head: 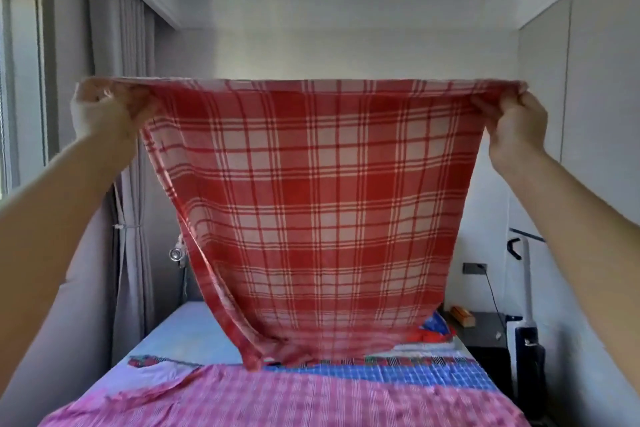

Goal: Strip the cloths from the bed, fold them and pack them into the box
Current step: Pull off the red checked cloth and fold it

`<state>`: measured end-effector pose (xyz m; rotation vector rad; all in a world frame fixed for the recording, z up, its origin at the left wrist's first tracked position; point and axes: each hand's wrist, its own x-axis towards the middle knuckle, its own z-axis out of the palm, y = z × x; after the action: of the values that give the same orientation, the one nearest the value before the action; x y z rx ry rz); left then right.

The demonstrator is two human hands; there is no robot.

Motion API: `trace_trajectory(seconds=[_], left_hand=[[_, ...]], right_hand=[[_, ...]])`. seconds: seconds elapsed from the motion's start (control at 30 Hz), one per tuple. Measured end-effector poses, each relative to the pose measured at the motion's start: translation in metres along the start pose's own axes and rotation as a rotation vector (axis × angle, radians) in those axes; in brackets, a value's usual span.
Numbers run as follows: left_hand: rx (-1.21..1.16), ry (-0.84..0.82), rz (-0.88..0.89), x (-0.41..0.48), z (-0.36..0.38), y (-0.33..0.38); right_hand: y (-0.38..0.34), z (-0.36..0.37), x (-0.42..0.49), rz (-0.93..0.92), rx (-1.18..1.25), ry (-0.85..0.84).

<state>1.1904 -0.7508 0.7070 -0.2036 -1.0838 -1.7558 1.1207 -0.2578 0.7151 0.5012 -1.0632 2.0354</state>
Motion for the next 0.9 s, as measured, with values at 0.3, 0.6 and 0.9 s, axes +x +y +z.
trace_trajectory(seconds=[0.3,0.6,0.9], left_hand=[[0.679,-0.444,-0.121,-0.144,-0.140,-0.013],[0.922,-0.519,-0.331,-0.233,-0.220,-0.024],[1.164,-0.751,-0.332,-0.344,-0.282,0.025]], right_hand=[[0.041,-0.153,-0.154,0.340,-0.320,0.121],[0.018,-0.217,-0.282,0.437,-0.518,0.172],[-0.028,-0.283,-0.372,0.564,-0.823,0.244]])
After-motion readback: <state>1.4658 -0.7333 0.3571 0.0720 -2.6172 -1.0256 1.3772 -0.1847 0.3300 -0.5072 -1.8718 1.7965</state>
